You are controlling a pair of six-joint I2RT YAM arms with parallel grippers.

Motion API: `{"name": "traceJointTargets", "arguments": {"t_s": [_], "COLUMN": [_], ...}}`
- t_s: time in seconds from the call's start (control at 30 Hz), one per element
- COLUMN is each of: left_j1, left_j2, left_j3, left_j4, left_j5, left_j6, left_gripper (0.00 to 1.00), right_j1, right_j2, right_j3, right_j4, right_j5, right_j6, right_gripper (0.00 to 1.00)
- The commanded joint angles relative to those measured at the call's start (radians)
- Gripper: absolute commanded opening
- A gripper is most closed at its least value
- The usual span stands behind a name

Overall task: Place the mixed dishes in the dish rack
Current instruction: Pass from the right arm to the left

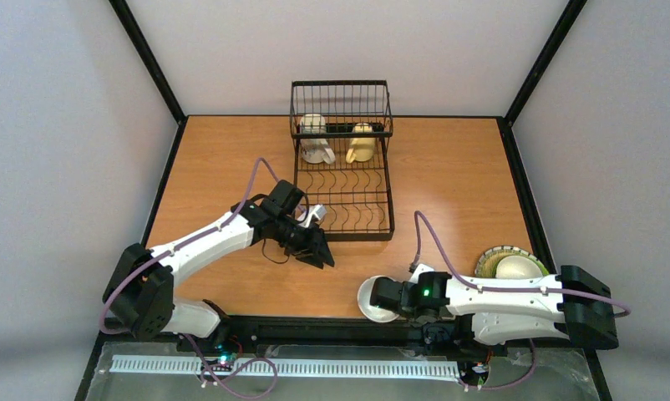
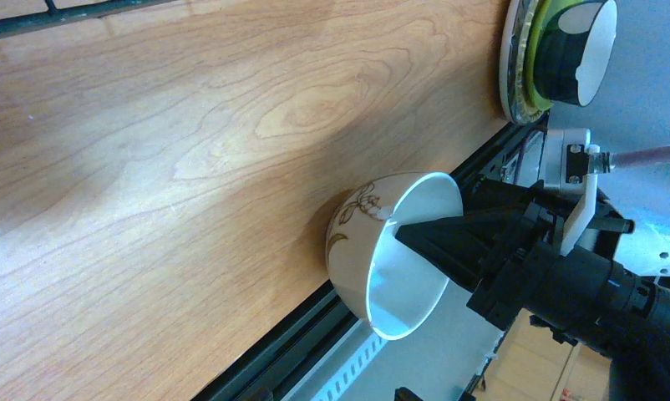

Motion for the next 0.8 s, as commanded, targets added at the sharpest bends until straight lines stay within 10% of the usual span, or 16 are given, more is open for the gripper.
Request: {"name": "traceJointTargets", "arguments": {"t_s": [0.0, 0.77], "left_j1": [-0.011, -0.011], "left_j2": [0.011, 0.127], "left_j3": [-0.012, 0.374], "left_j4": [0.025, 0.038], "left_j5": [-0.009, -0.065], "left_j6": [-0.030, -0.090], "left_gripper": [0.82, 0.93], "right_j1": [0.002, -0.033], "right_j2": [-0.007, 0.266], "right_j3": [-0.020, 0.589], "right_j4": [0.010, -0.482], "right_j5": [0.059, 0.699], "right_j6": [0.037, -0.238], "right_gripper": [0.02, 0.02]}}
